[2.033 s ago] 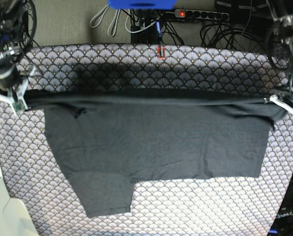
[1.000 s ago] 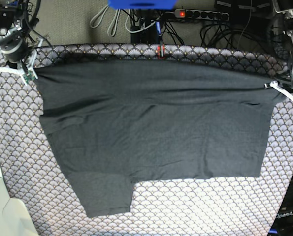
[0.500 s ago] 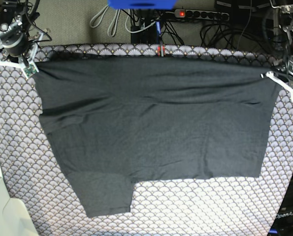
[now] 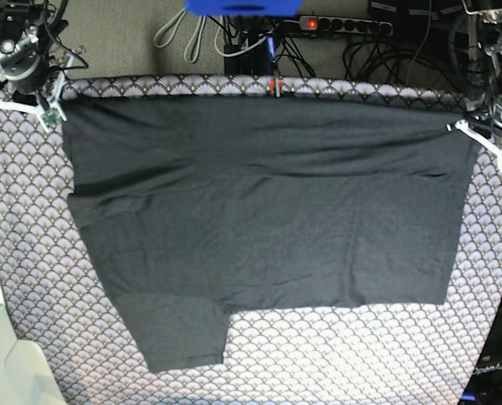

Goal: Fold the T-shirt properly
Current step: 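Open both grippers and release the shirt edge, then move both grippers along the shirt sides toward the hem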

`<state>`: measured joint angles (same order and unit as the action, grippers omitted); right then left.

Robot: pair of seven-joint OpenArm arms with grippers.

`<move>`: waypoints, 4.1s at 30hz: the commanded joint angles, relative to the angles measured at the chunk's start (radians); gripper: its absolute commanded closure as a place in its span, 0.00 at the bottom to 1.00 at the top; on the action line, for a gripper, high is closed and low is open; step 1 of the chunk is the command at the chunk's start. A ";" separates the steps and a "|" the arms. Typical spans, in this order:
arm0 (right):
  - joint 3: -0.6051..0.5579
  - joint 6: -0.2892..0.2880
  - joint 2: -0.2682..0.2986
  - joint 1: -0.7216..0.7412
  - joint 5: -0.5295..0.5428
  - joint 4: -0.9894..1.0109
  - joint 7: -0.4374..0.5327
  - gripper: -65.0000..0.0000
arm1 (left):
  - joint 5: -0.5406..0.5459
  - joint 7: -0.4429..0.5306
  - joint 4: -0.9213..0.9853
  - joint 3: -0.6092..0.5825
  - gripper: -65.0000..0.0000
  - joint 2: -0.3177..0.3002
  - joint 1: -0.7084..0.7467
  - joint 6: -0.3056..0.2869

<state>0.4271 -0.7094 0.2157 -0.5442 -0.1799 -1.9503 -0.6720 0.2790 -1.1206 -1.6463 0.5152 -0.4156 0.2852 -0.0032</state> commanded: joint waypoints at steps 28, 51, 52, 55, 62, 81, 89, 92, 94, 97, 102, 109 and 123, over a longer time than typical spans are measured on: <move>0.032 0.011 0.041 0.422 -0.010 0.007 -0.151 0.55 | -0.010 0.014 -0.187 0.075 0.51 -0.015 -0.211 0.004; -0.319 0.011 0.052 1.220 -0.010 1.072 0.077 0.55 | -0.021 0.609 0.533 -0.214 0.62 0.011 -0.686 0.004; -0.319 0.011 0.052 1.235 -0.010 1.107 0.099 0.55 | -0.021 0.620 0.556 -0.217 0.62 0.011 -0.696 0.004; -0.319 0.011 0.055 1.271 -0.008 1.225 0.197 0.55 | -0.022 0.679 0.634 -0.217 0.62 0.013 -0.740 0.004; -0.317 0.047 0.054 1.317 -0.005 1.406 0.403 0.52 | -0.151 0.801 0.906 -0.217 0.62 0.022 -0.894 0.006; -0.314 0.333 0.070 1.306 -0.003 1.590 0.691 0.49 | -0.240 0.879 0.998 -0.217 0.56 0.073 -0.903 0.006; -0.317 0.333 0.067 1.275 -0.005 1.592 0.687 0.49 | -0.238 0.877 0.960 -0.217 0.56 0.073 -0.849 0.006; -0.317 0.333 0.066 1.274 -0.007 1.594 0.682 0.49 | -0.241 0.876 0.961 -0.217 0.56 0.073 -0.849 0.006; -0.317 0.330 0.066 1.261 -0.007 1.594 0.682 0.50 | -0.240 0.876 0.961 -0.217 0.56 0.073 -0.849 0.006; -0.319 0.328 0.066 1.252 -0.008 1.594 0.680 0.50 | -0.245 0.876 0.963 -0.217 0.56 0.073 -0.847 0.006; -0.319 0.325 0.066 1.225 -0.008 1.594 0.679 0.52 | -0.245 0.876 0.966 -0.217 0.56 0.073 -0.847 0.006; -0.320 0.291 0.052 1.212 -0.008 1.592 0.670 0.86 | -0.246 0.874 0.967 -0.217 0.55 0.073 -0.847 0.006; -0.317 0.291 0.040 1.199 -0.003 1.584 0.676 1.00 | -0.246 0.885 1.158 -0.217 0.55 0.065 -0.983 0.006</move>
<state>0.1108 -0.4137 0.2523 0.6392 -0.1753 -0.3614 0.0315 0.0341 -0.2569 -0.4755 0.2974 -0.3347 -0.6670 -0.0025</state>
